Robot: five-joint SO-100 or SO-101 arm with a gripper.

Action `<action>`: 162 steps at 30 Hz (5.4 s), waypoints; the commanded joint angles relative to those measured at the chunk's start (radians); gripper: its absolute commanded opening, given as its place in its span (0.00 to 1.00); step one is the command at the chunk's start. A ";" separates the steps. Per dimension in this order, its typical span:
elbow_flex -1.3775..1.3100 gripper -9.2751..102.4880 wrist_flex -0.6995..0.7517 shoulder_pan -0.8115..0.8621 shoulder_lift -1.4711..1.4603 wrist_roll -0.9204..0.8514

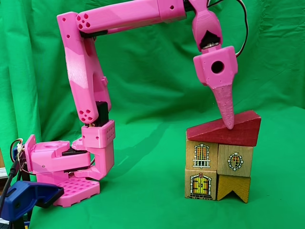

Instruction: Grasp some building blocks and build the house on the picture.

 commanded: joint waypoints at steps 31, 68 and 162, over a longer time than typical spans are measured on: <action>0.581 0.37 -0.002 -0.210 0.813 -0.008; 1.399 0.11 -0.078 -0.503 1.480 -0.008; 1.617 0.10 -0.405 -0.503 1.694 1.448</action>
